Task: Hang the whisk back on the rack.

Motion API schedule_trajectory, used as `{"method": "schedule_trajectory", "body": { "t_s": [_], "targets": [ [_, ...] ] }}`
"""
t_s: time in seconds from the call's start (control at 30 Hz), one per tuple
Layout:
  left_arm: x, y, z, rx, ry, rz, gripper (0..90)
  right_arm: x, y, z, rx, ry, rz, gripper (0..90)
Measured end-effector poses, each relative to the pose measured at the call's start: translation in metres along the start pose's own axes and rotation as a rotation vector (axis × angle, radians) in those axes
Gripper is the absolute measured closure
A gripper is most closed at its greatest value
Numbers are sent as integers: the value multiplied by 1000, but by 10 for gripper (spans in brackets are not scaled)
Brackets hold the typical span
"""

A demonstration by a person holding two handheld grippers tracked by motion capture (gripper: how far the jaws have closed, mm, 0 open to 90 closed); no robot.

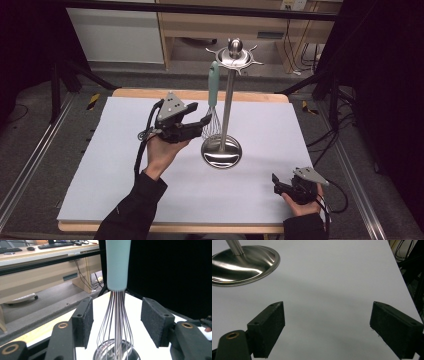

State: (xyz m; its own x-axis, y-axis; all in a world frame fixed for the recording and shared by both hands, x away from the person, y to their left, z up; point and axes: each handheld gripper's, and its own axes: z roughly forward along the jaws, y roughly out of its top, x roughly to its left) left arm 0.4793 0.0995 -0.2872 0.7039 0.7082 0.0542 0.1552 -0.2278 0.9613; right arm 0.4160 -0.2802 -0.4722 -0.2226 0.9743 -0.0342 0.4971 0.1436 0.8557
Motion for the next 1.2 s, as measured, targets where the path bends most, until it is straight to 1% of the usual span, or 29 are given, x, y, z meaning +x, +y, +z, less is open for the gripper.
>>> {"method": "schedule_trajectory", "body": {
  "t_s": [0.07,0.3,0.43,0.57,0.67,0.8,0.83,0.87,0.97,1.07,1.1,1.13,1.2],
  "targets": [
    [0,-5,-3,0,0,-7,424,0,0,0,0,-1,-2,131],
    [2,-22,-14,11,3,-9,404,-1,-1,0,3,-4,3,133],
    [2,-36,-22,21,5,-9,385,-1,-2,0,5,-3,5,136],
    [4,-52,-28,32,17,-23,375,-1,-3,0,10,-6,4,137],
    [8,-65,-30,44,31,-40,369,0,-3,1,17,-10,1,137],
    [15,-81,-33,77,47,-56,364,0,-3,2,19,-15,0,137],
    [18,-91,-35,89,59,-62,364,-1,-4,2,21,-16,1,137],
    [18,-91,-35,89,59,-62,364,-1,-4,2,21,-16,1,137],
    [24,-105,-38,107,76,-78,360,-1,-4,2,25,-20,2,137],
    [32,-120,-42,128,106,-81,356,-2,-4,2,27,-27,0,136],
    [35,-125,-43,134,119,-88,354,-2,-4,2,25,-29,3,136],
    [38,-130,-45,133,132,-104,354,-2,-4,2,25,-29,3,136],
    [45,-138,-49,147,148,-114,352,-2,-4,2,30,-30,8,136]
  ]
}}
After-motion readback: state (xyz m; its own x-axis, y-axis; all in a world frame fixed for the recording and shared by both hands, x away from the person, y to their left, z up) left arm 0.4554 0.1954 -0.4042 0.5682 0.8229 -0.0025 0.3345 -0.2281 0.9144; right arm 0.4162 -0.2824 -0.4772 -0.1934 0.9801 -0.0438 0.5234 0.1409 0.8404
